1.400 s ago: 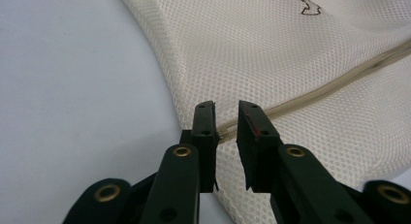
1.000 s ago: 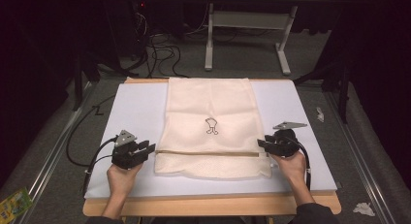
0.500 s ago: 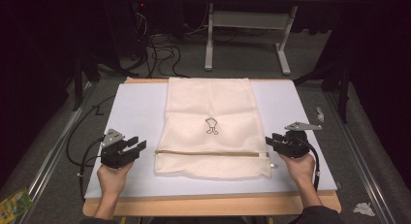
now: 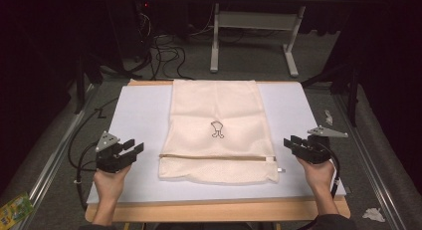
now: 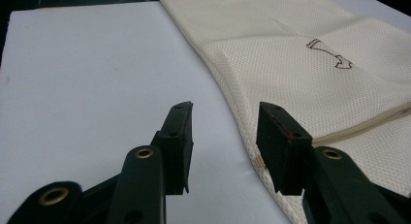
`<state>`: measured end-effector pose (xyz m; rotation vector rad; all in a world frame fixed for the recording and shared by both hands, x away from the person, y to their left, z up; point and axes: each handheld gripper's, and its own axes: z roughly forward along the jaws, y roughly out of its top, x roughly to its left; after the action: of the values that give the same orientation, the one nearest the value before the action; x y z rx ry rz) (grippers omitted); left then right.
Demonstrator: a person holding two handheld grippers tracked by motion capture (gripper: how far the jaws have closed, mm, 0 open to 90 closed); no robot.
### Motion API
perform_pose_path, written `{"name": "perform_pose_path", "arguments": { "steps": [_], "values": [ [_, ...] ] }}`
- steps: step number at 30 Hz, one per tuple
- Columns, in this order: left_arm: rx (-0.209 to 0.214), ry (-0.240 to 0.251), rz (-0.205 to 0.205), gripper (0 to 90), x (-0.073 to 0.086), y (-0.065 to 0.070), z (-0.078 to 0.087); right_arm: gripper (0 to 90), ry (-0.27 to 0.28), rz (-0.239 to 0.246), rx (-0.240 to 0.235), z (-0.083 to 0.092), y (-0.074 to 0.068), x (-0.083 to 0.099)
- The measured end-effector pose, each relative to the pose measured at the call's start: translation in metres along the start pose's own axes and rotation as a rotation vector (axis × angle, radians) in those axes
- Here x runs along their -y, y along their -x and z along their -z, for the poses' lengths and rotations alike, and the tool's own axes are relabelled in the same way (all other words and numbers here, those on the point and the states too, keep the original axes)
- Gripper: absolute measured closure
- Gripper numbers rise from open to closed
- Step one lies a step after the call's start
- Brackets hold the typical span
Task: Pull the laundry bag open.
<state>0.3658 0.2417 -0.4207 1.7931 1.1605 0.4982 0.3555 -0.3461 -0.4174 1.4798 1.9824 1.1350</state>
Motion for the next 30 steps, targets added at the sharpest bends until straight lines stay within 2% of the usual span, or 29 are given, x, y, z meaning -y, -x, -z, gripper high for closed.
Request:
{"name": "perform_pose_path", "arguments": {
  "steps": [14, 30],
  "values": [
    [-0.041, 0.008, 0.035, 55.8, 0.007, -0.014, 0.006, 63.2, 0.030, -0.058, 0.027, 0.010, 0.018, 0.015],
    [-0.062, -0.001, 0.086, 54.5, 0.015, -0.026, -0.004, 63.6, 0.045, -0.119, 0.064, 0.007, 0.036, 0.034]
  ]
}}
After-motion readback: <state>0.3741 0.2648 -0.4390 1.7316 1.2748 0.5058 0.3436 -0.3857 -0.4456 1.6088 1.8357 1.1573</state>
